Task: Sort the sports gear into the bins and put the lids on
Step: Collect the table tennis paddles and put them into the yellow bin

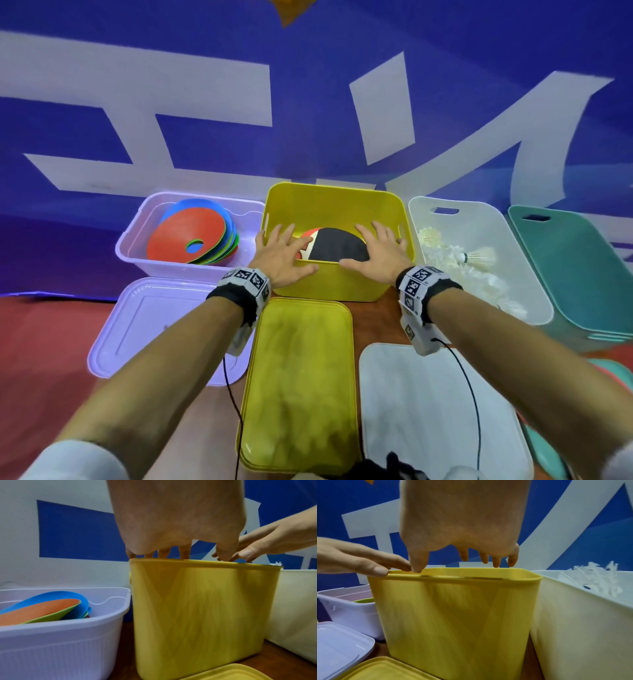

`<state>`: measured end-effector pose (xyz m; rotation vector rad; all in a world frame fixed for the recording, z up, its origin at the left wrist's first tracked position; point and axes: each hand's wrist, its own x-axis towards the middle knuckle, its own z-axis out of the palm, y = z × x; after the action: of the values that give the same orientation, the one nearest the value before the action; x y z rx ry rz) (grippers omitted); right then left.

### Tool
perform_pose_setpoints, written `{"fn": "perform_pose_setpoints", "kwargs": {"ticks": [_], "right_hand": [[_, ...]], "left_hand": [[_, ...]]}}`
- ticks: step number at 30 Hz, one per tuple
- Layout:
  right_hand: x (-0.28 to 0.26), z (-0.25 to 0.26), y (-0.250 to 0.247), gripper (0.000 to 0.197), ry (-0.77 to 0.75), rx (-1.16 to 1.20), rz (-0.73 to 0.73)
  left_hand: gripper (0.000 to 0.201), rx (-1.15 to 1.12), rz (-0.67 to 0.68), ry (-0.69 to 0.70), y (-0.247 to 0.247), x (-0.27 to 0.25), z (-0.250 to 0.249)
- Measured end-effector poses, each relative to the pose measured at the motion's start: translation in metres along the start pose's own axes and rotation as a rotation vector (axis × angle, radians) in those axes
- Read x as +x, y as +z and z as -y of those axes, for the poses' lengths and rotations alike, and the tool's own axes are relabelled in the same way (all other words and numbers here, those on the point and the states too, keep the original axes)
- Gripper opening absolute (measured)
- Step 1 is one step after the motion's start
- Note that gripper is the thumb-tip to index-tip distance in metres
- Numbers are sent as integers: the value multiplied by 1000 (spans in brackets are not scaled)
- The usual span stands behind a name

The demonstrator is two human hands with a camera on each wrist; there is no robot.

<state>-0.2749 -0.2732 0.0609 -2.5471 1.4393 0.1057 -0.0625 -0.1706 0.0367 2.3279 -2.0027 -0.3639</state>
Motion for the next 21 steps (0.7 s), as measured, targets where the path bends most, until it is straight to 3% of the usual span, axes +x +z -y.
{"fn": "perform_pose_setpoints", "kwargs": {"ticks": [10, 21], "right_hand": [[-56, -46, -1, 84, -88, 20, -70], [-163, -188, -7, 82, -69, 76, -169]], "left_hand": [[71, 94, -28, 94, 10, -19, -71], [73, 101, -66, 150, 38, -53, -232]]}}
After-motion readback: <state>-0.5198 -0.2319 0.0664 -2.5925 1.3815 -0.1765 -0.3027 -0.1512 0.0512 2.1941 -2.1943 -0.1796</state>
